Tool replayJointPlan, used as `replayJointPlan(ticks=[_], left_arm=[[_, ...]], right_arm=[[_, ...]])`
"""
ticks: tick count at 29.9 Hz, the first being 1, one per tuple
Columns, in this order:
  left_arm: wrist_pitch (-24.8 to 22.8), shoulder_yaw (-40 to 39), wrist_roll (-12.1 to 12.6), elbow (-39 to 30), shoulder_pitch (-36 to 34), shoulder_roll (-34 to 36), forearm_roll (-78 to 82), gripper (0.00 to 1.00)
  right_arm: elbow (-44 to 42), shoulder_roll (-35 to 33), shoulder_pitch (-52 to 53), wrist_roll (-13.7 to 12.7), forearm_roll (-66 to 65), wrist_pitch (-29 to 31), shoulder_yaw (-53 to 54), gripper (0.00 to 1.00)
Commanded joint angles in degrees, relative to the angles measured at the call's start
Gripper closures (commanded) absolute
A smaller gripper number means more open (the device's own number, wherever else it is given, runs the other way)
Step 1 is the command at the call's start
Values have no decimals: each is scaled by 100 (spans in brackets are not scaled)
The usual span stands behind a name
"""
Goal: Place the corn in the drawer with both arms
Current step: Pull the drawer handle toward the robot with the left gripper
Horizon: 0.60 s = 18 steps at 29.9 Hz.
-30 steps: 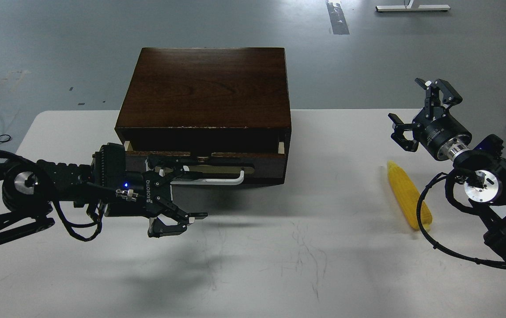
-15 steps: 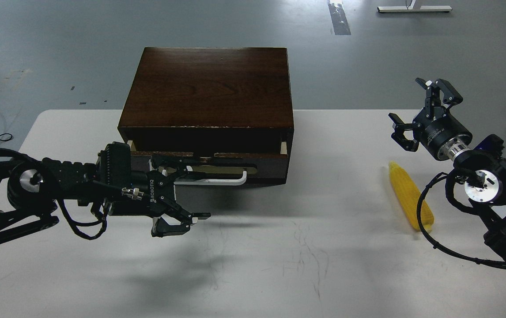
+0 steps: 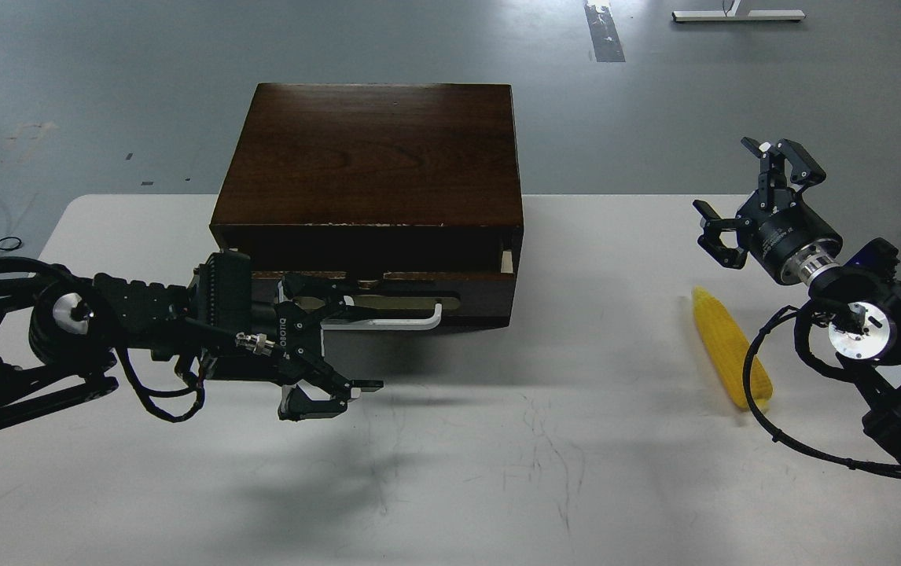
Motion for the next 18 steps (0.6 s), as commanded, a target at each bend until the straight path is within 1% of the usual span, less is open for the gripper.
replayJointPlan(ticks=[1,9,18], left_arm=[[8,-12,16,-7,2,25,-3,17],[8,-12,16,-51,19,43,-3,17],[8,-12,16,-262,19,96,-3,17]], right_arm=[[-6,8,0,0,0,0,0,0],[-6,8,0,0,0,0,0,0],[-15,8,0,0,0,0,9,0]])
